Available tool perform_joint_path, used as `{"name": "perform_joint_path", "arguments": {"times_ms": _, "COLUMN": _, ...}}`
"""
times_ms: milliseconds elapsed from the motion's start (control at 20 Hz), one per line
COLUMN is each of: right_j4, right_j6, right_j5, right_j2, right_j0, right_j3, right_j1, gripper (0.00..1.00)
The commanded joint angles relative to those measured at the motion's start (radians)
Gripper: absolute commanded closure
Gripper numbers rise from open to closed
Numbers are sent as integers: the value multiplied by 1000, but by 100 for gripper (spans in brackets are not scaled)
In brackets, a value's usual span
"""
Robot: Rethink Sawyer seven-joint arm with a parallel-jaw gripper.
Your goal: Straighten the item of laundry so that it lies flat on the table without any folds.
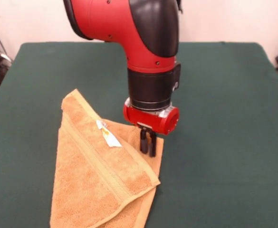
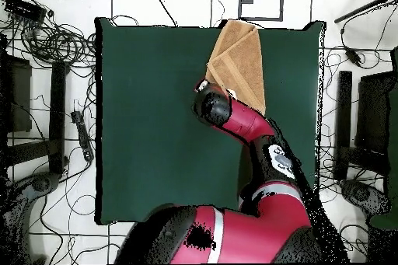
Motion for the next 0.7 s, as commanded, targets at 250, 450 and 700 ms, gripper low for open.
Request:
{"name": "perform_joint_path", "arguments": {"times_ms": 250, "right_j4": 5, "right_j6": 214, "right_j5": 43, "right_j2": -82, "right_j0": 112, "right_j3": 159, "right_j1": 86, "gripper": 100}}
{"name": "perform_joint_path", "arguments": {"times_ms": 450, "right_j4": 20, "right_j6": 226, "right_j5": 77, "right_j2": -115, "right_j0": 145, "right_j3": 157, "right_j1": 86, "gripper": 100}}
{"name": "perform_joint_path", "arguments": {"times_ms": 700, "right_j4": 53, "right_j6": 235, "right_j5": 119, "right_j2": -35, "right_j0": 107, "right_j3": 226, "right_j1": 55, "gripper": 100}}
